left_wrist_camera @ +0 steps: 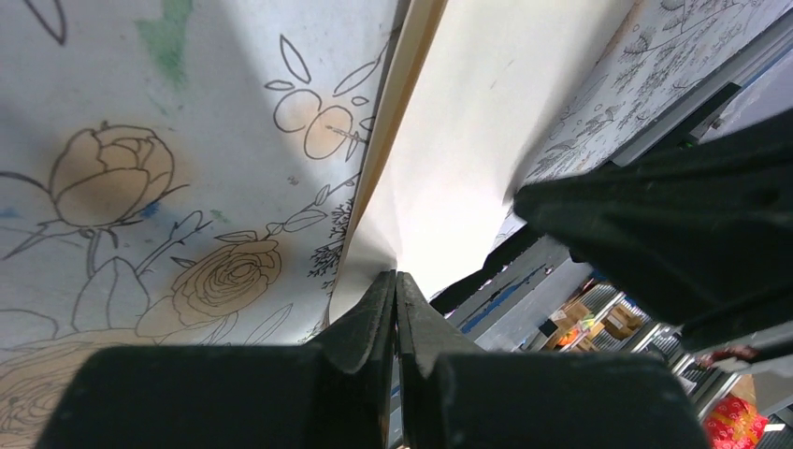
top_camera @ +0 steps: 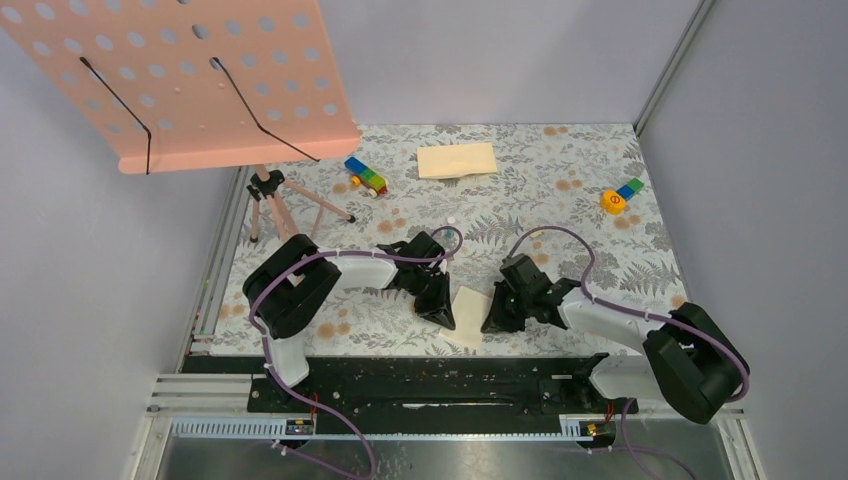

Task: Place the letter into the envelope and seal it
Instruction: Fold the letter at the center of the board.

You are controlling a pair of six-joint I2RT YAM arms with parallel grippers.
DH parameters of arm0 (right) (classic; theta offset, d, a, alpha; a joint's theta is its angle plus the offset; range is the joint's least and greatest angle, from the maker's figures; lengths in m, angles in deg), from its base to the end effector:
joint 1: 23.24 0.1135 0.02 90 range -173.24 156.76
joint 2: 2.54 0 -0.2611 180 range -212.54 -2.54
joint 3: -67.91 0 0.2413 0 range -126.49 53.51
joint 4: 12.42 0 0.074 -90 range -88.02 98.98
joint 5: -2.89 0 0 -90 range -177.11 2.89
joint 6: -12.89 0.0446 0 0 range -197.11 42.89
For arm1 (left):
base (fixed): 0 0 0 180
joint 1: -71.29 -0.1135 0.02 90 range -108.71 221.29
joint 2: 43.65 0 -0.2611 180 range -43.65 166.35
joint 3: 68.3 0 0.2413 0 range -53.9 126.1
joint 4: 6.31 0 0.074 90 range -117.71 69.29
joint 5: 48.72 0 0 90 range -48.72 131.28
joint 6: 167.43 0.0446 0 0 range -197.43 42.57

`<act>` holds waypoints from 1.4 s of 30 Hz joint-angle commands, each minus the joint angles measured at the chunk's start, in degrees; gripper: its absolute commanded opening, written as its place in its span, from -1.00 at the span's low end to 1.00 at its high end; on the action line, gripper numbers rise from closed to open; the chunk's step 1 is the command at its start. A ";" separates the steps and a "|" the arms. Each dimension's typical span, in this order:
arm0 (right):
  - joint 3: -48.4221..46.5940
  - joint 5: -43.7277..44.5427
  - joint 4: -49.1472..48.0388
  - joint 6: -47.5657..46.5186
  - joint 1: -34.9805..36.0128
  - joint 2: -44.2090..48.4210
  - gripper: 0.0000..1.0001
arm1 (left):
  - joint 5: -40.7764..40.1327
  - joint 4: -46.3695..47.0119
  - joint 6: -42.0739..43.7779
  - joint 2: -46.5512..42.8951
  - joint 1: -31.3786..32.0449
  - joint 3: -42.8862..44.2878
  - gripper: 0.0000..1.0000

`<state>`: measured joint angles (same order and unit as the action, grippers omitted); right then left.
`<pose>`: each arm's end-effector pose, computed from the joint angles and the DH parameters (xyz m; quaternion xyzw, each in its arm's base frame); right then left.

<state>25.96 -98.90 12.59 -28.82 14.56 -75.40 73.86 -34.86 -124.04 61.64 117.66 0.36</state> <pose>0.1651 0.1396 0.1416 0.0570 0.9498 0.2707 0.1460 0.2099 -0.2549 0.1201 -0.0583 -0.9376 0.3382 0.0567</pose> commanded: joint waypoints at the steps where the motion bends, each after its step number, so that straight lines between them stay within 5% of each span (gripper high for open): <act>1: 1.05 -4.04 1.50 -3.23 2.90 4.25 -1.00 | -6.11 0.56 0.89 -0.65 -0.65 -1.19 -0.91; 13: -1.78 2.04 4.43 -6.79 2.57 -4.34 -0.97 | -4.66 0.21 4.54 -1.16 -0.61 -1.57 -0.91; 26: -12.14 1.74 8.42 -11.05 -7.04 -9.53 -0.98 | -5.16 -2.15 7.86 -0.74 -0.45 -1.81 -0.91; 35: -8.37 3.07 4.28 -6.55 -6.86 0.77 -0.95 | -4.73 -2.23 7.33 -1.03 -0.51 -1.32 -0.91; 42: -8.50 0.04 -2.62 -6.38 -6.91 -11.97 -0.95 | -4.78 -2.20 6.66 -1.75 -0.42 -1.34 -0.90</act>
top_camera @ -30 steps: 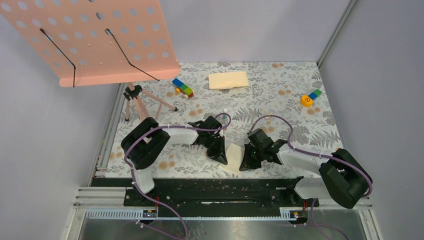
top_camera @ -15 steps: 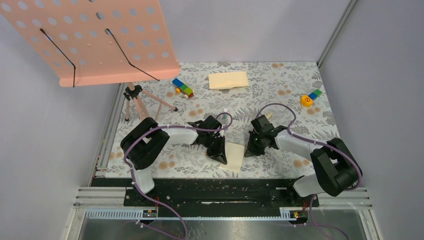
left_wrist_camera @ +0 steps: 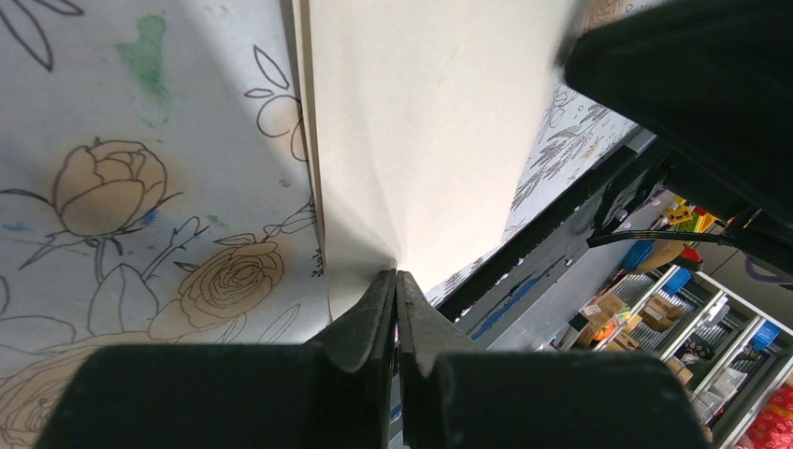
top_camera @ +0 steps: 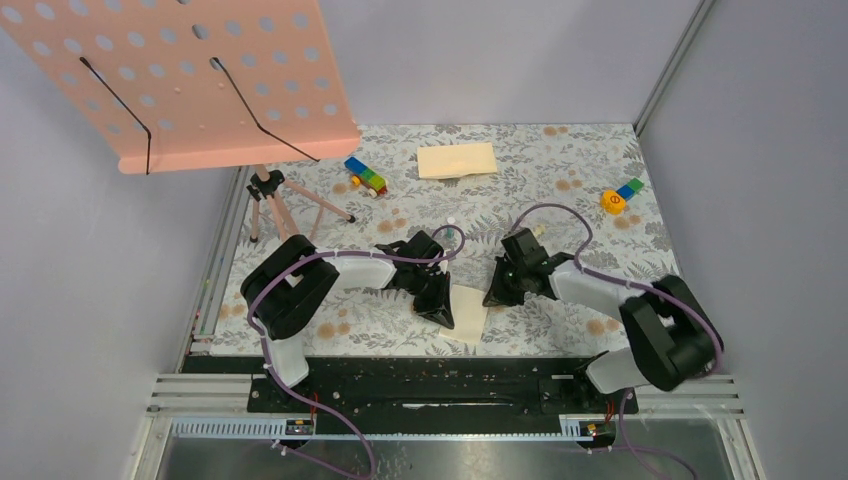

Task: Place the letter into the envelope and seal it
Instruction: Fold the letter at the center of the board.

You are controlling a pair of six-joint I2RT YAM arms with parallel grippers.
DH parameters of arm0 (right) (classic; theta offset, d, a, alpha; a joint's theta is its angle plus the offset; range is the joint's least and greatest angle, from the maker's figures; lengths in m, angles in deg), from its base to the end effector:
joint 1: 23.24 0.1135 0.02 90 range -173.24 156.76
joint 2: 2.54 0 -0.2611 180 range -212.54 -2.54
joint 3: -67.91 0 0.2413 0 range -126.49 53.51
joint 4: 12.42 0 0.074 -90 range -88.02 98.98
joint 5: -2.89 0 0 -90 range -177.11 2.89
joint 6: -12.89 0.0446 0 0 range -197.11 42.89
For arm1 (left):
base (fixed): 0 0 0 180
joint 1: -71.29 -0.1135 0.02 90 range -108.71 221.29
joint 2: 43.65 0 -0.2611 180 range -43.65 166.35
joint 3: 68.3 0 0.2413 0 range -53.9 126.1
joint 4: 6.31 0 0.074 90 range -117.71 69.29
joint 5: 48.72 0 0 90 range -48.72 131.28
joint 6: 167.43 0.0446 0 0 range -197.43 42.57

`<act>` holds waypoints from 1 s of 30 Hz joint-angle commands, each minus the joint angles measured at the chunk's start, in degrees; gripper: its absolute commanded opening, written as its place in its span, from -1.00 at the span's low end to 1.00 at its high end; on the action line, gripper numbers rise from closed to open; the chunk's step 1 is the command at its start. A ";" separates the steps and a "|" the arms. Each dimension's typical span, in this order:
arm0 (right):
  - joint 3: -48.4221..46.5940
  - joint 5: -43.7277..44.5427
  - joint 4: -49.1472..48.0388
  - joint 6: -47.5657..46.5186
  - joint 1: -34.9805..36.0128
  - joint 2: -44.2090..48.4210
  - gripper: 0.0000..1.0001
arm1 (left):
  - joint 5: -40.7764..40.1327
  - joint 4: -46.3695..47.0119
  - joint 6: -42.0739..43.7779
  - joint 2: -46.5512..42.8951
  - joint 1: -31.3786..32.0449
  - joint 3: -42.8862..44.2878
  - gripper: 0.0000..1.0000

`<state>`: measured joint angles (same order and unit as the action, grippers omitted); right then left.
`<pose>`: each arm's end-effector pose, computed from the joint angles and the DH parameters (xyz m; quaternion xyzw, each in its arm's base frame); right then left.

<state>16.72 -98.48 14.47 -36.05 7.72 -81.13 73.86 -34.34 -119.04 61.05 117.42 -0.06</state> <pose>0.2110 0.1368 0.1628 0.0531 0.9462 0.2556 0.1914 0.2103 -0.2534 0.1220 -0.0988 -0.9330 0.3441 0.0368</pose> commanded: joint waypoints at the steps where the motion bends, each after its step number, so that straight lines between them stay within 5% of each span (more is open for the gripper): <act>1: 0.57 -0.13 -4.58 1.03 -0.07 -7.52 -0.96 | -4.76 -2.82 1.62 -1.41 -0.17 -0.93 -0.90; 5: 0.21 0.26 -2.13 2.19 -0.05 -7.46 -1.00 | -5.18 -4.28 2.17 -3.14 -0.10 -0.47 -0.89; 13: 8.41 -0.54 -7.38 9.44 4.74 7.37 -0.94 | -6.34 -5.93 2.12 -2.19 -0.09 3.81 -0.89; 18: 11.30 -1.64 -9.74 11.45 11.02 6.71 -0.95 | -6.39 -5.87 1.75 -0.92 0.10 4.76 -0.89; 30: 12.97 -0.35 -10.90 13.57 11.30 0.79 -0.98 | -9.98 -11.44 1.46 -9.79 1.55 3.60 -0.89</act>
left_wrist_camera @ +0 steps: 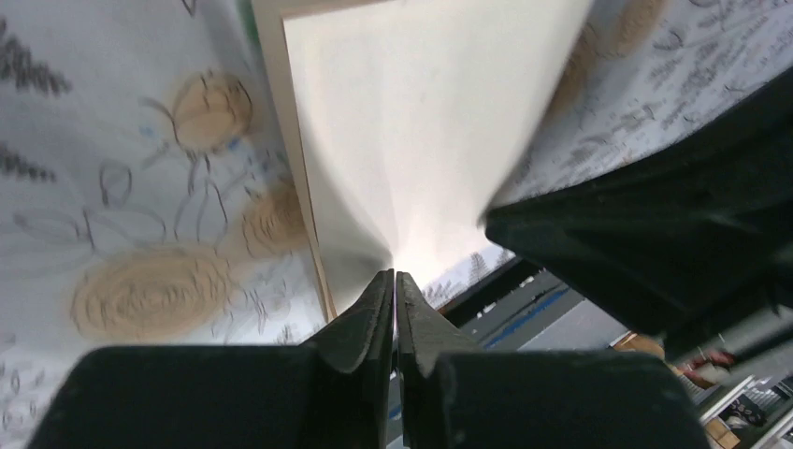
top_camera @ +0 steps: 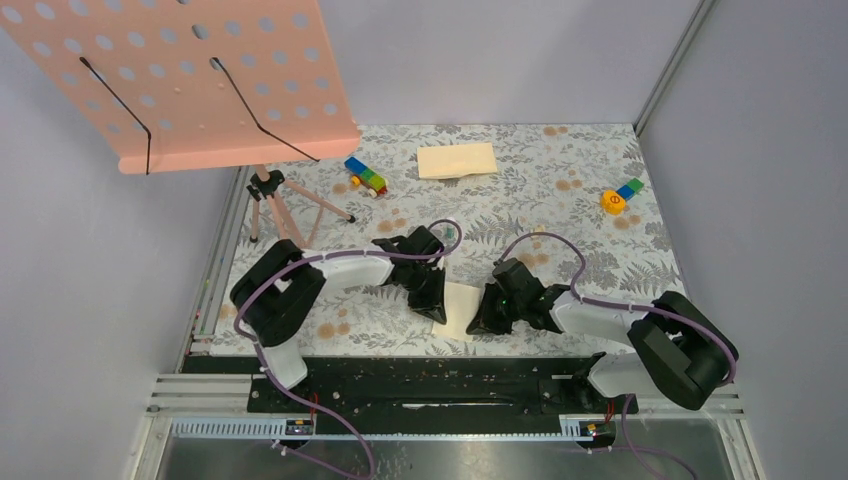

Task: Place the letter into the envelope and seal it
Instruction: Fold the letter at the center of the board.

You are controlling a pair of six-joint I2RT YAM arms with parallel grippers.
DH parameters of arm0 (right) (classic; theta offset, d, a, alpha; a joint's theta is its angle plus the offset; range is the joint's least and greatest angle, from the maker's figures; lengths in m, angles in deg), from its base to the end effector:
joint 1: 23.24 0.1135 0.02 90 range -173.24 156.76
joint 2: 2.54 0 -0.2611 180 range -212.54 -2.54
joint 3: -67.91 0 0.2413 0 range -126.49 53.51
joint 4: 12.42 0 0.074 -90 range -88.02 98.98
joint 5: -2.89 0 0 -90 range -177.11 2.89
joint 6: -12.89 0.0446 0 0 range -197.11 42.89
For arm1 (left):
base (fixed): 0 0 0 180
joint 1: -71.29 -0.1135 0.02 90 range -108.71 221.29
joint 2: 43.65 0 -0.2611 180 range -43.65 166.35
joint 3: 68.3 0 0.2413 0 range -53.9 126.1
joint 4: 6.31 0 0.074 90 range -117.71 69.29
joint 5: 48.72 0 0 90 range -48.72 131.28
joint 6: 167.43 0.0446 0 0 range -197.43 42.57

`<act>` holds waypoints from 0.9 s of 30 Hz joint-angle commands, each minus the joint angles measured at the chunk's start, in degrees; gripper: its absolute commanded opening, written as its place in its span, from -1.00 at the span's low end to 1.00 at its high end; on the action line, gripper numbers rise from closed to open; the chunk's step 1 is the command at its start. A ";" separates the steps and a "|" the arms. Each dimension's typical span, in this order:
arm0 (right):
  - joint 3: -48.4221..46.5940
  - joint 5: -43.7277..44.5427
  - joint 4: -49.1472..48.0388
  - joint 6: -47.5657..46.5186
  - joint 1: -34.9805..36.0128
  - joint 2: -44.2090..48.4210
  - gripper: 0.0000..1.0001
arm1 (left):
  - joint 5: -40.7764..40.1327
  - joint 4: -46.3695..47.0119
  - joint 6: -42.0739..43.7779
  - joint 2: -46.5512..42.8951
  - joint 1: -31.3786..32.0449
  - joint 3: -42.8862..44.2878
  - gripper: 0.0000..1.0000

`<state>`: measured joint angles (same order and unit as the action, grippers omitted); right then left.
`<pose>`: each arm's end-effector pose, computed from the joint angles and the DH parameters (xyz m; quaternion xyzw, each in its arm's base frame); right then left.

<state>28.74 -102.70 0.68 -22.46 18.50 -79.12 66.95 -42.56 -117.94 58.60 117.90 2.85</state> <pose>0.1602 0.1590 0.1306 0.0593 0.9317 0.3346 0.1280 0.2099 -0.2502 0.1386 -0.0944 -0.9524 0.2898 0.0114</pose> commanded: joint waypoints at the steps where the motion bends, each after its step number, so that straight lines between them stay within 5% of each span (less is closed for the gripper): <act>1: 1.00 4.18 3.03 0.01 0.52 -0.54 -0.98 | -3.55 -4.29 0.62 -9.14 1.19 0.80 -0.88; 11: -0.59 8.91 11.10 -1.34 0.52 11.26 -0.94 | -7.14 -14.63 5.42 -13.80 1.25 8.53 -0.85; 18: -4.76 14.85 17.09 -3.64 0.45 23.97 -0.56 | -8.62 -19.06 8.56 -11.57 0.95 16.40 -0.84; 27: -15.75 20.36 21.40 -6.06 -0.53 17.67 -0.39 | -6.81 -22.97 15.18 -8.41 -2.92 23.91 -0.78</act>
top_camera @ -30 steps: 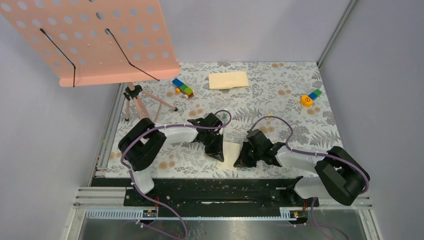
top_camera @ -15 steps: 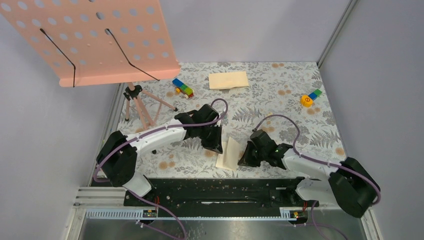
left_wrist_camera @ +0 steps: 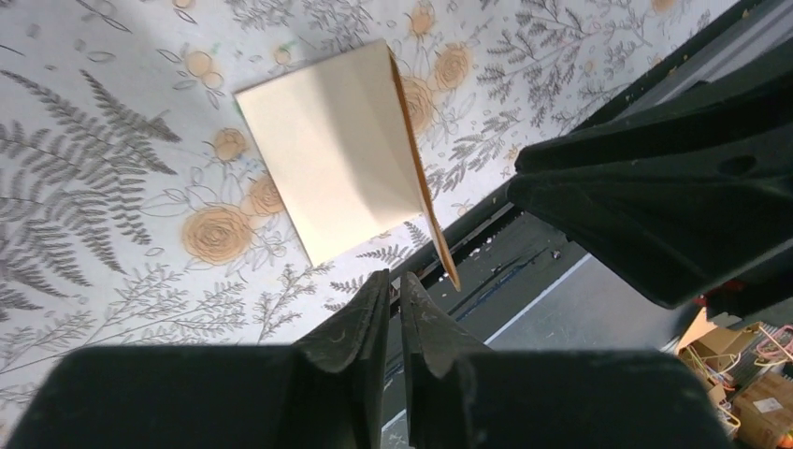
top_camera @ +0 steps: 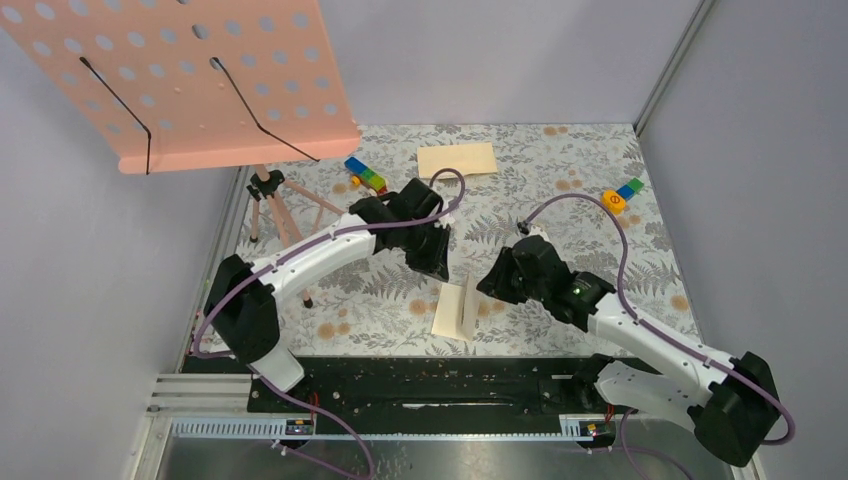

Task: Place the letter into the envelope and seal it
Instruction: Fold the letter at the center of the board, then pick up the envelope from the center of the board.

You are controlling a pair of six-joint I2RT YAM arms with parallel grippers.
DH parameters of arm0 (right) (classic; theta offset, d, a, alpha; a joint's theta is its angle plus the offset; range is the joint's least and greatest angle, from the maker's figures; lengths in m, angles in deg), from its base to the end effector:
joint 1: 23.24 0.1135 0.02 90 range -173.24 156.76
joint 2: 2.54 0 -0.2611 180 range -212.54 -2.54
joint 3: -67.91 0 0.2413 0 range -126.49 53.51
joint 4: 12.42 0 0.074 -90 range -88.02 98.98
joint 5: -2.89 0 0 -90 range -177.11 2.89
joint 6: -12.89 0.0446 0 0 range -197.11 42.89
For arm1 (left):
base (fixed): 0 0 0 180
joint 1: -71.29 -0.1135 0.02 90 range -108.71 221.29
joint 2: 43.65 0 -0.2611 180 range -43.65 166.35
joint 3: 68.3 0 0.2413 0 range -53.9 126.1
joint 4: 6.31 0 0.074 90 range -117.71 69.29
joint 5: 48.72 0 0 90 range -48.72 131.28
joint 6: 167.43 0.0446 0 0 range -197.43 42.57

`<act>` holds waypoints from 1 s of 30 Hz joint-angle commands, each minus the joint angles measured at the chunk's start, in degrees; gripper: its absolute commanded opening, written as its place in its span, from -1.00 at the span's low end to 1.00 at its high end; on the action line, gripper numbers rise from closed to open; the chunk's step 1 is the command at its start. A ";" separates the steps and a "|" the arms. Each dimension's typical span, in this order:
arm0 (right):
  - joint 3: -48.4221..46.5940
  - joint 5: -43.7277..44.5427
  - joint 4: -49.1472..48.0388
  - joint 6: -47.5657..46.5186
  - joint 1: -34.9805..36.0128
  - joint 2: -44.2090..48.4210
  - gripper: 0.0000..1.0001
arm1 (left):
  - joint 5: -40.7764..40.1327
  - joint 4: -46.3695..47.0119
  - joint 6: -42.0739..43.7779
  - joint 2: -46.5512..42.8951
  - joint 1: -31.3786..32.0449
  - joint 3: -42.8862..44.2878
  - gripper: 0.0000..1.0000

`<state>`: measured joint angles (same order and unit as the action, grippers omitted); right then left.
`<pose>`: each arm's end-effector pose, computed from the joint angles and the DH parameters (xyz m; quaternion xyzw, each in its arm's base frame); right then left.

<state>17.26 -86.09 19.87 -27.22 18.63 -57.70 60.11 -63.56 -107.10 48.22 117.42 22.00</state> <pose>0.1542 0.1371 0.2378 0.0665 0.8917 0.3159 0.3174 0.2182 -0.2478 0.2684 0.1795 0.9342 -0.2872 0.1124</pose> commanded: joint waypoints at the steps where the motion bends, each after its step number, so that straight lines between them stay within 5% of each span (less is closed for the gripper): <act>1: -5.19 3.50 2.19 -1.18 -1.03 -5.14 -0.39 | 0.24 -2.59 4.93 3.01 -3.00 5.94 -0.78; 17: -13.97 -6.43 1.55 -4.95 -17.88 -12.68 -0.42 | 1.60 -5.69 12.71 9.18 -3.18 17.80 -0.80; 30: -41.87 -11.76 0.01 6.42 -24.33 -42.19 -0.08 | 3.94 -0.89 12.21 -1.87 -3.19 0.26 -0.74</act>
<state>-16.70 -94.79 20.54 -26.61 -4.82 -93.33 61.55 -67.54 -94.97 51.17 114.18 26.83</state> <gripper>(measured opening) 0.414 0.124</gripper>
